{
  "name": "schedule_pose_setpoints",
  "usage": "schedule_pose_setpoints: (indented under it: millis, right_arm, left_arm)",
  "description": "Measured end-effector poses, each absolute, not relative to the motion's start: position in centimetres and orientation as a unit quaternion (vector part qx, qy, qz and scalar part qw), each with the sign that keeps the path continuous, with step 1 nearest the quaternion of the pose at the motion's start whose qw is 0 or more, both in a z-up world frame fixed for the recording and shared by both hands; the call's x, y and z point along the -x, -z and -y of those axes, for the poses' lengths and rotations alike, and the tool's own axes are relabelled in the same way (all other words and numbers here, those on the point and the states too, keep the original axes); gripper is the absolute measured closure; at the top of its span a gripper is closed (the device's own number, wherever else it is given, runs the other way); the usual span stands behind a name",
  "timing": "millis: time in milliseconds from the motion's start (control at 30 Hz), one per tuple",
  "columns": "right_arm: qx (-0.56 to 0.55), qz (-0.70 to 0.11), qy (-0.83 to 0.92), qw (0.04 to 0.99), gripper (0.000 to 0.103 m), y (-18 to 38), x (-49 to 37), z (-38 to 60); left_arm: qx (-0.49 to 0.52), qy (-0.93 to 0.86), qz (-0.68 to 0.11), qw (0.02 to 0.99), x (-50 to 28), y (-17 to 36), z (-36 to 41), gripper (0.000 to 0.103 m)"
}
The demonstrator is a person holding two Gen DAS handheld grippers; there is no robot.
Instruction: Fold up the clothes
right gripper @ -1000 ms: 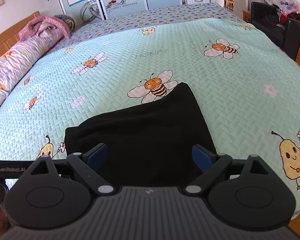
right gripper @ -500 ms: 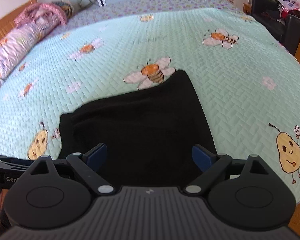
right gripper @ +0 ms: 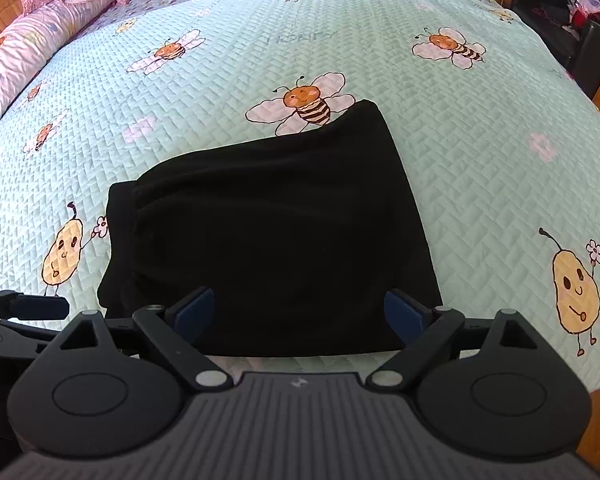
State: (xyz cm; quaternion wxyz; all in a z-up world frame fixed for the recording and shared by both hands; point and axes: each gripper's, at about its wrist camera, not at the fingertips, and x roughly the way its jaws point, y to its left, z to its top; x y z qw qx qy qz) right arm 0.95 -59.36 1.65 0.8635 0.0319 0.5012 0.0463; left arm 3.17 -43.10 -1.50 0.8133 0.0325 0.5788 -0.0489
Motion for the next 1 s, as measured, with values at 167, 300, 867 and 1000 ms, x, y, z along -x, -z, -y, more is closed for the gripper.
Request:
schedule_pose_setpoints:
  millis: [167, 300, 867, 1000]
  right_arm:
    - [-0.023, -0.501, -0.045, 0.864, 0.011, -1.6, -1.0, 59.1]
    - [-0.023, -0.503, -0.045, 0.863, 0.011, -1.6, -1.1, 59.1]
    - [-0.031, -0.510, -0.054, 0.858, 0.011, -1.1, -1.3, 58.9]
    - [-0.035, -0.512, -0.058, 0.856, 0.011, -1.0, -1.4, 58.9]
  left_arm:
    - [-0.032, 0.050, -0.582, 0.811, -3.3, 1.8, 43.0, 0.019]
    - [-0.032, 0.050, -0.583, 0.810, -3.3, 1.9, 42.9, 0.019]
    - [-0.024, 0.056, -0.590, 0.805, -3.6, 2.3, 42.2, 0.019]
    - [-0.020, 0.059, -0.593, 0.803, -3.7, 2.4, 42.1, 0.019]
